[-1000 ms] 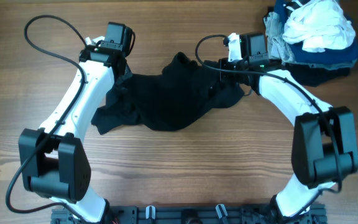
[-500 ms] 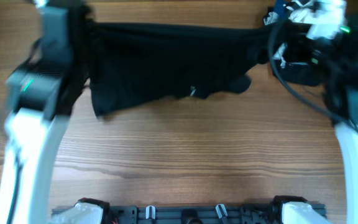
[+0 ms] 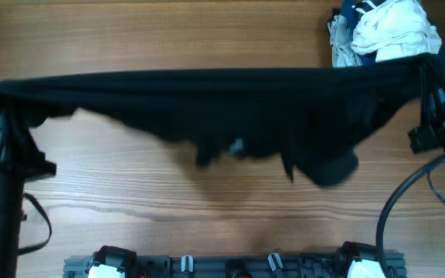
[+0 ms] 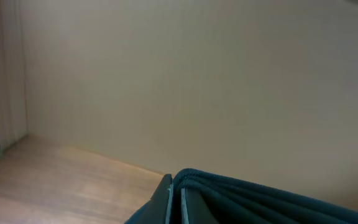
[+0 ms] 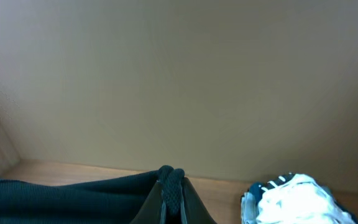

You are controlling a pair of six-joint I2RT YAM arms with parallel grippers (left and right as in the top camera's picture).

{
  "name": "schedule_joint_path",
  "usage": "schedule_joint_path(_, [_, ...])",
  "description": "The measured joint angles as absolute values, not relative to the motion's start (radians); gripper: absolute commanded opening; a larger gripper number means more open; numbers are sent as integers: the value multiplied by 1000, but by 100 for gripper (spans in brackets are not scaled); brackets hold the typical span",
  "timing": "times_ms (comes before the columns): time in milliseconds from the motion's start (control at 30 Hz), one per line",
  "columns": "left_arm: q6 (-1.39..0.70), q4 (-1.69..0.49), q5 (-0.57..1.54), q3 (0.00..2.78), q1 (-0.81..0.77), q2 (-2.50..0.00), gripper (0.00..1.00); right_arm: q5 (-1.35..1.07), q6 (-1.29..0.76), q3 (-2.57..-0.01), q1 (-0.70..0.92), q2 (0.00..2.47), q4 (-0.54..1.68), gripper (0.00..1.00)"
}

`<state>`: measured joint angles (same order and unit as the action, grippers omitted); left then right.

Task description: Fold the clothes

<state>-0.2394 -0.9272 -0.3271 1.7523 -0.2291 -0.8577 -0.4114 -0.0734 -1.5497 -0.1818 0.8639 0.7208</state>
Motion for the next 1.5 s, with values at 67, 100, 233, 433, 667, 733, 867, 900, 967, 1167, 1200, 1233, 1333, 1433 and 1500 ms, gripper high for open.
schedule_joint_path(67, [-232,-935,-331,1753,-229,-861,4,-414,-73,-1550,-182,871,733,4])
schedule_joint_path(100, [-229,-942,-337,1753,-229,-872,4,-417,-70,-1550,-182,880,738,4])
schedule_joint_path(233, [-221,-950,-374,1753,-229,-955,4,-450,-54,-1550,-183,947,741,4])
schedule_joint_path(433, [-197,-934,-427,1753,-217,-1182,4,-509,-31,-1550,-186,1161,703,4])
schedule_joint_path(667, [-166,-696,-424,1753,-130,-1511,4,-535,-28,-1546,-121,1481,456,4])
schedule_joint_path(733, [-142,-563,-413,1750,-104,-1602,4,-535,-40,-1547,-102,1556,353,4])
schedule_joint_path(867, [-88,-334,-386,1742,-84,-1696,4,-528,-59,-1620,-94,1643,293,4])
schedule_joint_path(900, [-72,-289,-374,1742,-84,-1702,4,-520,-58,-1648,-94,1655,290,4])
schedule_joint_path(967, [-51,-216,-359,1741,-84,-1701,4,-504,-54,-1710,-94,1666,285,4])
schedule_joint_path(1167, [-25,-159,-321,1743,-76,-1683,4,-462,-15,-1807,-94,1652,246,4])
schedule_joint_path(1200, [-23,-173,-307,1744,-70,-1683,4,-460,-8,-1808,-94,1652,249,4])
schedule_joint_path(1233, [-20,-193,-298,1744,-63,-1683,4,-459,-4,-1808,-94,1652,258,4])
schedule_joint_path(1333, [-18,-314,-268,1748,-40,-1683,4,-459,16,-1809,-92,1667,339,4])
schedule_joint_path(1433, [-14,-511,-251,1752,-22,-1682,4,-461,26,-1809,-88,1693,452,4])
schedule_joint_path(1500, [-12,-620,-234,1752,-12,-1683,4,-465,29,-1809,-87,1719,537,4])
